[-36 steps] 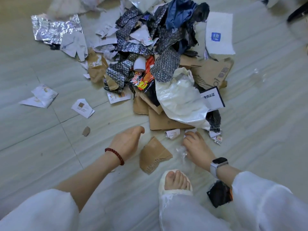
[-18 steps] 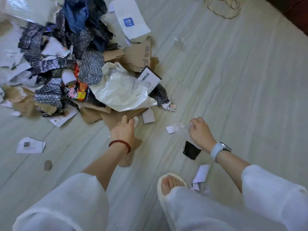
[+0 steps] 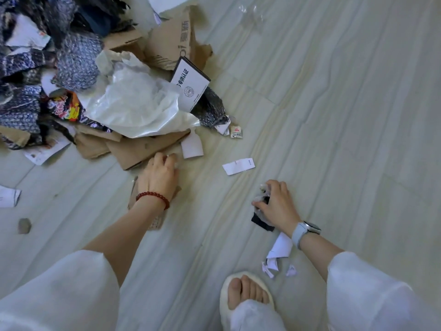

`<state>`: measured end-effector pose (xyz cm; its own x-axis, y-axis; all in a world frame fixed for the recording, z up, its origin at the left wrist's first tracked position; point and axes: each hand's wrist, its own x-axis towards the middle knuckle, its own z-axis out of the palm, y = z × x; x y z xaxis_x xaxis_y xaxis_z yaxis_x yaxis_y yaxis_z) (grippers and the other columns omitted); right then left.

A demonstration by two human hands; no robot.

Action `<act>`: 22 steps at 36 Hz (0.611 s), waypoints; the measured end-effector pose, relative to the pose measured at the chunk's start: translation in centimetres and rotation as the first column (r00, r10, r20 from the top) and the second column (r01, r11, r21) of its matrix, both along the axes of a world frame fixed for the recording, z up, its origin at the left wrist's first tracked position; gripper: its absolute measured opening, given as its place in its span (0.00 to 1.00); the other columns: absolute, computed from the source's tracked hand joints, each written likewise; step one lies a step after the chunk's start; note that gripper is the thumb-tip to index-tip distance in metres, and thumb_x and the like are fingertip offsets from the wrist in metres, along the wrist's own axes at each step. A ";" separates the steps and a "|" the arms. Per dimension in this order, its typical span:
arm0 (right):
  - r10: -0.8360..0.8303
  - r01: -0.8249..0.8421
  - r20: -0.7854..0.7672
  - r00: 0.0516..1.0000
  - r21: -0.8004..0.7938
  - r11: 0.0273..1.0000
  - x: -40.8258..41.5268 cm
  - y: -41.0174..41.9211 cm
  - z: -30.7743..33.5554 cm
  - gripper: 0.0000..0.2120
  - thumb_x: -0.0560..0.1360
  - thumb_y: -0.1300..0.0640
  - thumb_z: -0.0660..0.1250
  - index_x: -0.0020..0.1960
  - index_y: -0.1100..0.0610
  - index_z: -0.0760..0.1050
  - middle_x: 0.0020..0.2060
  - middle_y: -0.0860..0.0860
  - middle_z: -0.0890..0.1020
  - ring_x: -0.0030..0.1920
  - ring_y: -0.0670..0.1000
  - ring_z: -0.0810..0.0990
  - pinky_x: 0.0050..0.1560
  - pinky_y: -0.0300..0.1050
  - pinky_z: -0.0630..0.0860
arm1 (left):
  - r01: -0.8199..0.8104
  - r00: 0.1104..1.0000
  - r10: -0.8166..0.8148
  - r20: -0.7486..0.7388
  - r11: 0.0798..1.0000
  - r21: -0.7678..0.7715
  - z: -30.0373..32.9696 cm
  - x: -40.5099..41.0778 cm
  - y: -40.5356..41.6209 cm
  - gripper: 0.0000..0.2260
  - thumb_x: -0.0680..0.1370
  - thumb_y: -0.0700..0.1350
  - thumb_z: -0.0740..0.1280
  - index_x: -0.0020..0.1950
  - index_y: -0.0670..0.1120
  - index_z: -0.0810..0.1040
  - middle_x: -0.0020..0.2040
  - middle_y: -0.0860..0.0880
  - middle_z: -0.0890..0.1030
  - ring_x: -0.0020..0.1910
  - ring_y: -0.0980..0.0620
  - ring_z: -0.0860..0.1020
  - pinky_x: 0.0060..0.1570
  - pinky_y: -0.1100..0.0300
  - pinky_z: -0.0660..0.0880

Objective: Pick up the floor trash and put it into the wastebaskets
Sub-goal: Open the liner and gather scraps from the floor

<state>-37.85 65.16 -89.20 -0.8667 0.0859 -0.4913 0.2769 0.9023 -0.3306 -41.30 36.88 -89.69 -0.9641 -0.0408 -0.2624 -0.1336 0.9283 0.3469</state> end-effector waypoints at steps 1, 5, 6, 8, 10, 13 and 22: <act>0.008 -0.008 -0.013 1.000 0.001 1.000 -0.1 0.0 -0.2 0.24 0.69 0.56 0.71 0.60 0.62 0.67 0.57 0.58 0.70 0.58 0.58 0.69 0.57 0.43 0.65 | -0.071 0.996 0.070 0.056 0.997 0.022 0.3 0.2 0.1 0.15 0.77 0.44 0.63 0.61 0.40 0.72 0.56 0.38 0.72 0.53 0.38 0.73 0.43 0.47 0.75; 0.072 -0.071 -0.076 0.994 0.017 0.997 0.1 0.2 -0.8 0.15 0.71 0.61 0.67 0.56 0.64 0.71 0.55 0.59 0.74 0.57 0.60 0.69 0.57 0.45 0.63 | -0.229 0.970 0.222 0.103 0.972 0.058 1.6 1.1 0.4 0.19 0.76 0.47 0.64 0.64 0.41 0.68 0.63 0.39 0.65 0.52 0.38 0.72 0.43 0.50 0.71; 0.077 -0.077 -0.093 0.993 0.007 0.997 0.3 0.2 -0.7 0.13 0.72 0.62 0.65 0.56 0.65 0.71 0.54 0.60 0.74 0.57 0.61 0.69 0.57 0.45 0.64 | -0.234 0.967 0.227 0.112 0.970 0.058 1.7 1.3 0.4 0.19 0.76 0.47 0.64 0.64 0.42 0.68 0.64 0.40 0.64 0.48 0.38 0.72 0.41 0.51 0.71; 0.080 -0.088 -0.132 0.988 -0.060 0.994 0.7 0.3 -0.1 0.13 0.73 0.62 0.61 0.56 0.66 0.73 0.54 0.63 0.73 0.56 0.63 0.70 0.57 0.46 0.65 | -0.255 0.962 0.245 0.121 0.965 0.068 1.7 1.8 0.3 0.17 0.76 0.46 0.65 0.63 0.44 0.69 0.67 0.40 0.63 0.41 0.40 0.72 0.40 0.51 0.72; 0.135 -0.154 -0.151 0.979 -0.116 0.981 1.0 0.4 0.5 0.19 0.73 0.57 0.59 0.59 0.66 0.72 0.55 0.63 0.72 0.57 0.63 0.69 0.59 0.44 0.62 | -0.261 0.961 0.250 0.120 0.962 0.081 1.6 2.1 0.0 0.16 0.76 0.45 0.65 0.62 0.45 0.70 0.68 0.41 0.63 0.41 0.39 0.73 0.43 0.50 0.74; 0.296 -0.307 -0.102 0.950 -0.107 0.946 1.4 0.7 0.9 0.27 0.72 0.57 0.66 0.68 0.62 0.65 0.63 0.59 0.68 0.62 0.60 0.64 0.64 0.40 0.58 | -0.239 0.967 0.229 0.109 0.967 0.084 1.5 2.4 -0.2 0.16 0.76 0.43 0.65 0.63 0.45 0.70 0.67 0.41 0.64 0.48 0.37 0.75 0.45 0.49 0.74; 0.342 -0.340 -0.066 0.937 0.038 0.940 2.2 1.5 0.2 0.21 0.67 0.66 0.69 0.59 0.66 0.71 0.54 0.62 0.73 0.56 0.63 0.69 0.58 0.49 0.68 | 0.027 0.999 -0.030 -0.027 0.994 -0.102 1.0 4.4 -0.1 0.11 0.77 0.40 0.62 0.58 0.41 0.75 0.50 0.40 0.79 0.51 0.41 0.71 0.46 0.50 0.67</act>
